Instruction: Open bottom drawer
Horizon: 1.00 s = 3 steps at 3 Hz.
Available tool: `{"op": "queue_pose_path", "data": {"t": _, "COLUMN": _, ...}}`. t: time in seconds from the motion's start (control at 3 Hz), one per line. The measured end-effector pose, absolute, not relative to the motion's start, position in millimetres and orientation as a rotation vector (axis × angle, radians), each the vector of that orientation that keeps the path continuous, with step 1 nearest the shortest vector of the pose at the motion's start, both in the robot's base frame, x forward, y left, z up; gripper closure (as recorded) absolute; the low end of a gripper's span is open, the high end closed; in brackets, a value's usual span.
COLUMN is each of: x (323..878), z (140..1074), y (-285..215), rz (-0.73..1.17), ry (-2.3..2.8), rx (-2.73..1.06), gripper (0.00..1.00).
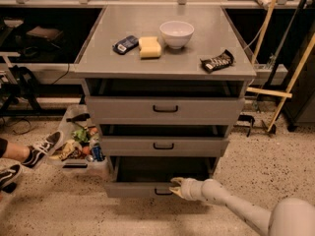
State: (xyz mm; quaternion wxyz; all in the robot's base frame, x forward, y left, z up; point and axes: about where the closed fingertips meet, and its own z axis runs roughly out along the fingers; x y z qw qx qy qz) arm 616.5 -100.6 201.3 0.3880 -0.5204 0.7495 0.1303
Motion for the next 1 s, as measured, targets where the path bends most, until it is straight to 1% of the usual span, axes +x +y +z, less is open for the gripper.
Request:
{"op": "queue_pose_path", "data": {"t": 0.33, "x": 619, "z": 201, "y": -101, "rz": 0.329, "ry": 1.923, "rx": -1.334, "gripper": 1.0}}
{"op": "queue_pose_path", "data": {"t": 1.0, "x": 593, "z": 201, "y": -98, "rz": 0.347, "ry": 1.942, "rx": -1.33, "gripper": 1.0}}
